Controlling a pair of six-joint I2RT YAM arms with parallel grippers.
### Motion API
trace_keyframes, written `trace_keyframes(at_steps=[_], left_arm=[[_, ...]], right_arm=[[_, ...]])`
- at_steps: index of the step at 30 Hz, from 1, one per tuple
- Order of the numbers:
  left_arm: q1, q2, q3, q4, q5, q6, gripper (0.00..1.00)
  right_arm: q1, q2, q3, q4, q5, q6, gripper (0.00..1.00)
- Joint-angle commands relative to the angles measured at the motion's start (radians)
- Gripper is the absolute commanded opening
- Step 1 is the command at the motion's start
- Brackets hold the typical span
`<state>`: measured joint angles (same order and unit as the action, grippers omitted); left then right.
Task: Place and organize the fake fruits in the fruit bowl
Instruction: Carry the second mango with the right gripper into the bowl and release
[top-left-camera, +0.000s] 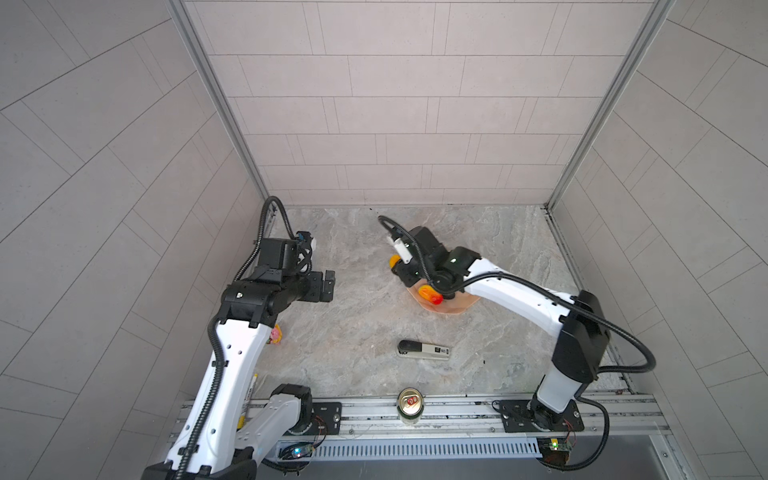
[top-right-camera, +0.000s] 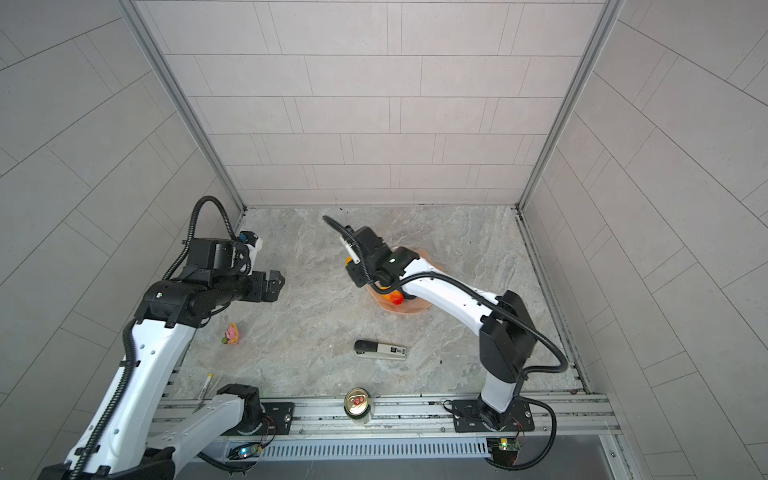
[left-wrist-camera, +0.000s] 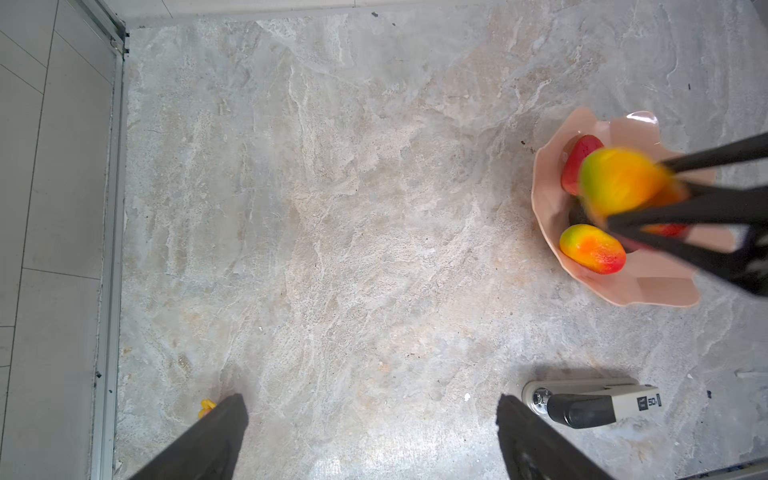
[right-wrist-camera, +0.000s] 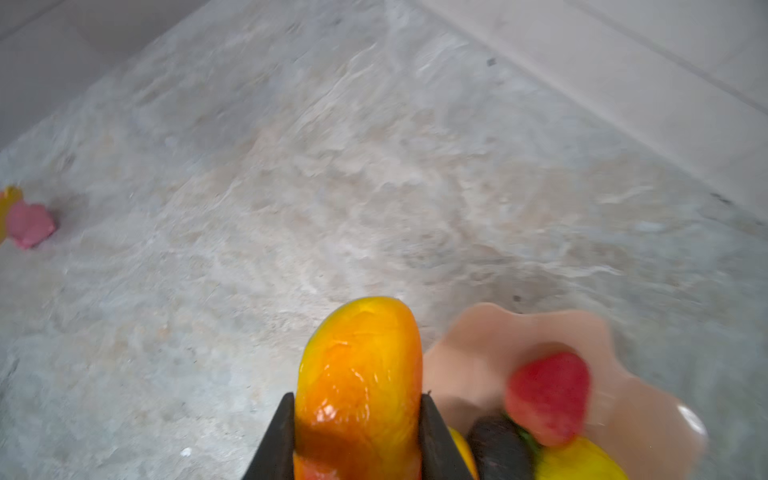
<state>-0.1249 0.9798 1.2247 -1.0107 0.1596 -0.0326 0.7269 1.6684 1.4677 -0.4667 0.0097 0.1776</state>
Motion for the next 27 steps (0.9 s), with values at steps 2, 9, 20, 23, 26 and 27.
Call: trace_keyframes(at_steps=[2, 9, 20, 23, 26, 27], left_arm=[[0.000, -0.003, 0.026, -0.008, 0.021, -0.004, 1.00], [0.001, -0.003, 0.033, -0.009, 0.035, -0.009, 1.00], [-0.001, 0.001, 0.019, 0.000, 0.042, -0.009, 1.00], [0.000, 0.004, 0.022, -0.005, 0.036, -0.004, 1.00], [-0.001, -0.004, 0.011, -0.001, 0.022, -0.001, 1.00], [0.000, -0.003, 0.009, 0.002, 0.018, -0.001, 1.00]], right_arm=[[-0.069, -0.006, -0.089, 0.039, 0.019, 0.089, 0.22], [-0.091, 0.089, -0.080, 0.144, 0.015, 0.263, 0.22], [-0.103, 0.175, -0.088, 0.164, 0.131, 0.376, 0.23], [-0.103, 0.194, -0.097, 0.173, 0.131, 0.382, 0.24], [-0.103, 0.209, -0.100, 0.180, 0.130, 0.384, 0.26], [-0.103, 0.213, -0.099, 0.179, 0.130, 0.383, 0.27]])
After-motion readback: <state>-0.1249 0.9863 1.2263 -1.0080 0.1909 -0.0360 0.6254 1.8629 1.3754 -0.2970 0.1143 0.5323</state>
